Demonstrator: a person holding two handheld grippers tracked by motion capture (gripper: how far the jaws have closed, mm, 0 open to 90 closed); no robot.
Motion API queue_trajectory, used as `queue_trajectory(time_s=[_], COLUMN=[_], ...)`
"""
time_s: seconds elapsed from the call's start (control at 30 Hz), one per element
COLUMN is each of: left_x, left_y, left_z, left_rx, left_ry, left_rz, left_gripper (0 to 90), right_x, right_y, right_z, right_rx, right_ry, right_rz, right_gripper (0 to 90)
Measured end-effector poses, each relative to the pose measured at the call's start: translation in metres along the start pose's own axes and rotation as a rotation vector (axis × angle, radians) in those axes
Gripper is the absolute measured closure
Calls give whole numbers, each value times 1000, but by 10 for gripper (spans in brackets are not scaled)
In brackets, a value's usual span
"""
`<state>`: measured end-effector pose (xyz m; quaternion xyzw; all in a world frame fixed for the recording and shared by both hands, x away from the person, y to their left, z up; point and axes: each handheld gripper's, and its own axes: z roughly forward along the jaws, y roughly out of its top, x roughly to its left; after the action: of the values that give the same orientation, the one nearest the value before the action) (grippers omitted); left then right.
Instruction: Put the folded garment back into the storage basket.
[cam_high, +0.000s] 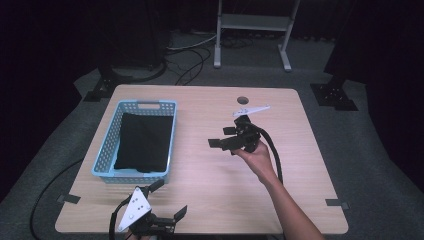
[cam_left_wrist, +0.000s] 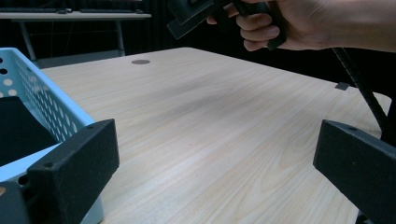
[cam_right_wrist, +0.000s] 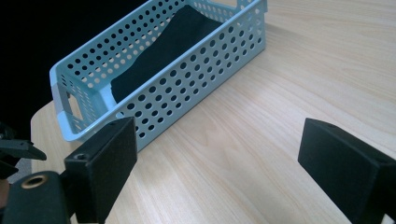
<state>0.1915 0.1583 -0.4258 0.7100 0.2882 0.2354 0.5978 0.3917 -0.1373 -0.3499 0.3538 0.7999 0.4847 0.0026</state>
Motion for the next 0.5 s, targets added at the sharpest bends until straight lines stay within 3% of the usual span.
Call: queue_trajectory(time_s=[0.5], left_x=[-1], left_y=[0], left_z=[0], left_rx=[0], left_ry=[-1], left_rz=[0], left_gripper=[0], right_x=[-5], right_y=[-10], right_z=[-7], right_rx=[-7], right_ry=[-21], right_rz=[7], right_gripper=[118])
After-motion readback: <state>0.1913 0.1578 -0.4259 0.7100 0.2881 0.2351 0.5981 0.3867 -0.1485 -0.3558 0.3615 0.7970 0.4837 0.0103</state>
